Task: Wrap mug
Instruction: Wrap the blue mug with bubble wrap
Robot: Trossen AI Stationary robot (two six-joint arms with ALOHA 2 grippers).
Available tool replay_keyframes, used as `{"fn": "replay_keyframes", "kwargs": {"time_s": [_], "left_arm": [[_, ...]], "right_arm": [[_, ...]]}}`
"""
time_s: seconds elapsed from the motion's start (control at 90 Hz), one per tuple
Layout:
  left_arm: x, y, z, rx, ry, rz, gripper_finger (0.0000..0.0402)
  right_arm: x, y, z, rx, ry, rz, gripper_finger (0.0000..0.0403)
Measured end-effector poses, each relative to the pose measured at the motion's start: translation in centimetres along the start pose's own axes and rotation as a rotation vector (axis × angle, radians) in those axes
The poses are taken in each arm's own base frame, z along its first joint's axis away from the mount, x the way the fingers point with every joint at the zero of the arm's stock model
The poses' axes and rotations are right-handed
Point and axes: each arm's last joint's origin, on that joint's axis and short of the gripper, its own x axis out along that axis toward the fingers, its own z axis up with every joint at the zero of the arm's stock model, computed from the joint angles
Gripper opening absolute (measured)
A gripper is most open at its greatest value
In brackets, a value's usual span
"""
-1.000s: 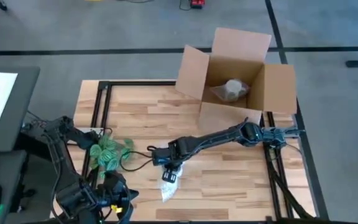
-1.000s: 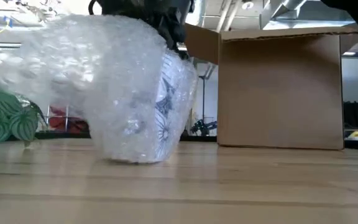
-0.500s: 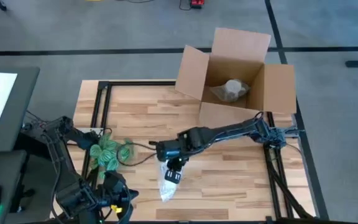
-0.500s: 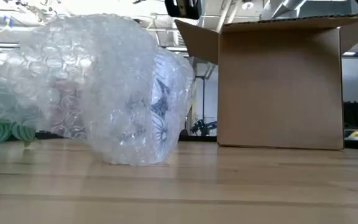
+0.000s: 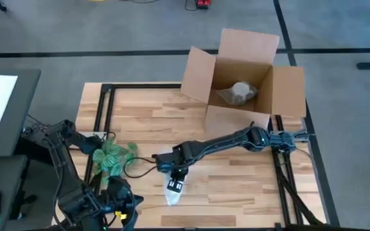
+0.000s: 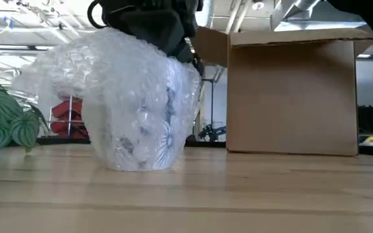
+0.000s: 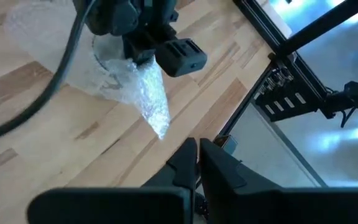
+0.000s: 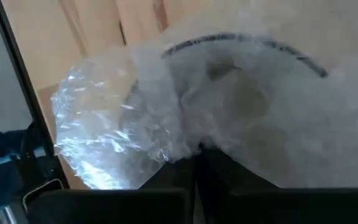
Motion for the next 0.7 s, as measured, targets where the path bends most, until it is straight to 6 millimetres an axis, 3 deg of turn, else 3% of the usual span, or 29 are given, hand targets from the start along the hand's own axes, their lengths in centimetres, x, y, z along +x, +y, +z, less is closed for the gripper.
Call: {"fn": "replay_keyframes", "kwargs": {"time_s": [0.233, 0.5, 0.7], "left_arm": [[0.0, 0.0, 0.0, -0.002, 0.000, 0.000, 0.0000], [0.0, 0.0, 0.0, 0.000, -0.001, 0.002, 0.0000], [0.0, 0.0, 0.0, 0.000, -0.001, 0.002, 0.0000]], "right_arm": [[-3.0, 0.4, -0.2, -0.010, -0.059, 0.000, 0.0000], [-10.4, 0.7, -1.2, -0.009, -0.173, 0.022, 0.0000], [-12.5, -0.1, -1.2, 0.074, -0.281, -0.075, 0.0005]]}}
